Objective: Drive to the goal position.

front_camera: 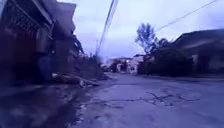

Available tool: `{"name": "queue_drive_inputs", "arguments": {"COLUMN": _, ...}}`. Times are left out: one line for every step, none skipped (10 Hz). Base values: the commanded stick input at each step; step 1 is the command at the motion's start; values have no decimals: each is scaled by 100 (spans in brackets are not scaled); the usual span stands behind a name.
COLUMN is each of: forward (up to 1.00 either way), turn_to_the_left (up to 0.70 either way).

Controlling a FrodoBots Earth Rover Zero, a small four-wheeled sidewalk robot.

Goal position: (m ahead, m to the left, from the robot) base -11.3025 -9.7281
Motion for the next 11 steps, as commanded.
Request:
{"name": "queue_drive_inputs", "arguments": {"forward": 0, "turn_to_the_left": -70}}
{"name": "queue_drive_inputs", "arguments": {"forward": 0, "turn_to_the_left": -70}}
{"name": "queue_drive_inputs", "arguments": {"forward": 0, "turn_to_the_left": -70}}
{"name": "queue_drive_inputs", "arguments": {"forward": 0, "turn_to_the_left": -70}}
{"name": "queue_drive_inputs", "arguments": {"forward": 0, "turn_to_the_left": -70}}
{"name": "queue_drive_inputs", "arguments": {"forward": 0, "turn_to_the_left": -70}}
{"name": "queue_drive_inputs", "arguments": {"forward": 0, "turn_to_the_left": -70}}
{"name": "queue_drive_inputs", "arguments": {"forward": 0, "turn_to_the_left": -70}}
{"name": "queue_drive_inputs", "arguments": {"forward": 0, "turn_to_the_left": -70}}
{"name": "queue_drive_inputs", "arguments": {"forward": 0, "turn_to_the_left": -70}}
{"name": "queue_drive_inputs", "arguments": {"forward": 0, "turn_to_the_left": -70}}
